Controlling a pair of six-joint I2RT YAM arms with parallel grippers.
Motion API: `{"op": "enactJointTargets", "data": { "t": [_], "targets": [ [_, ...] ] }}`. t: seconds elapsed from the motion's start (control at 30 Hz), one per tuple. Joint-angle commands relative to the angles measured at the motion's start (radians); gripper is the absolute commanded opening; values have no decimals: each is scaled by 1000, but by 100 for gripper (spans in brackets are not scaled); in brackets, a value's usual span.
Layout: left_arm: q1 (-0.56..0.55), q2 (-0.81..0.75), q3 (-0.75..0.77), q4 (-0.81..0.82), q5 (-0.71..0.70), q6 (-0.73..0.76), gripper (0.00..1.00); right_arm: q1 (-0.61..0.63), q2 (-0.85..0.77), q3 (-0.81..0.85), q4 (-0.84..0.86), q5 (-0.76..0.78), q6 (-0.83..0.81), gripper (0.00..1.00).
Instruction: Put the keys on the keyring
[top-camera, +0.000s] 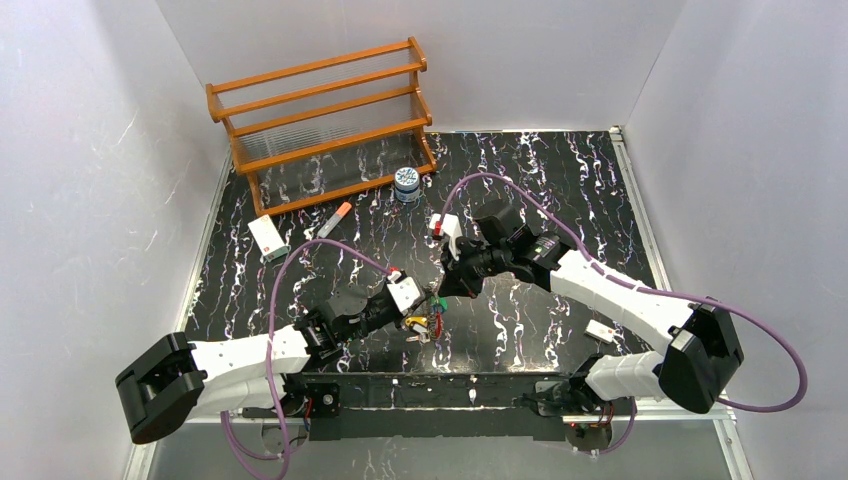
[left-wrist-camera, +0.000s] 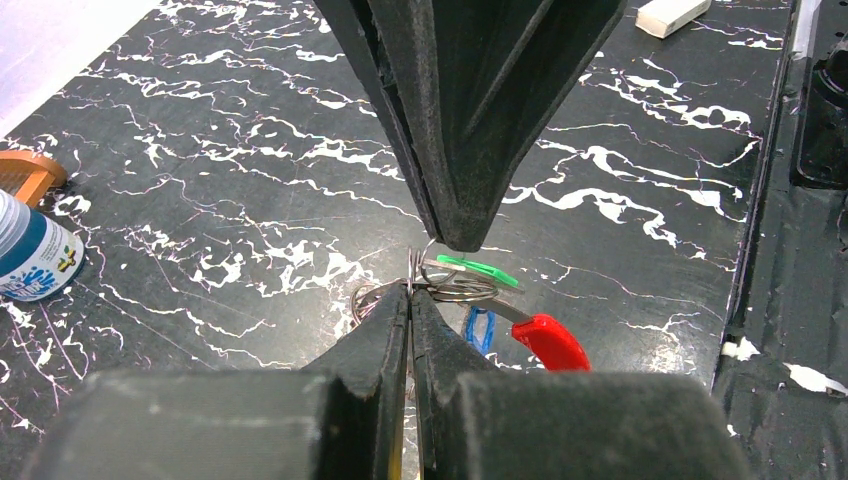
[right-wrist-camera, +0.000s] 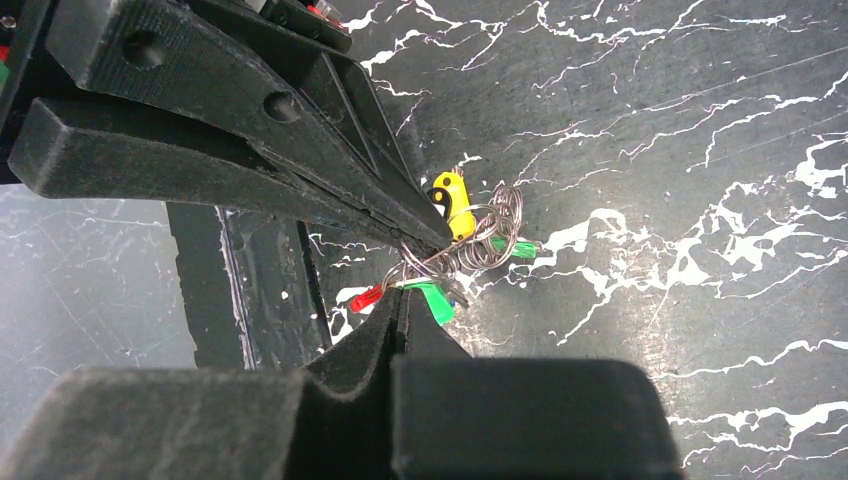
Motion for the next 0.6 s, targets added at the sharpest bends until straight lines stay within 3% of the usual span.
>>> {"op": "enactJointTargets", "data": {
  "t": [0.0,0.57],
  "targets": [
    [-1,-7,34,13,-12,-9,0,11,-3,52,9,1,-20,1],
    [-1,-2,33,13,-3,-14,0,26,17,70,19,18,-3,1]
  ]
}}
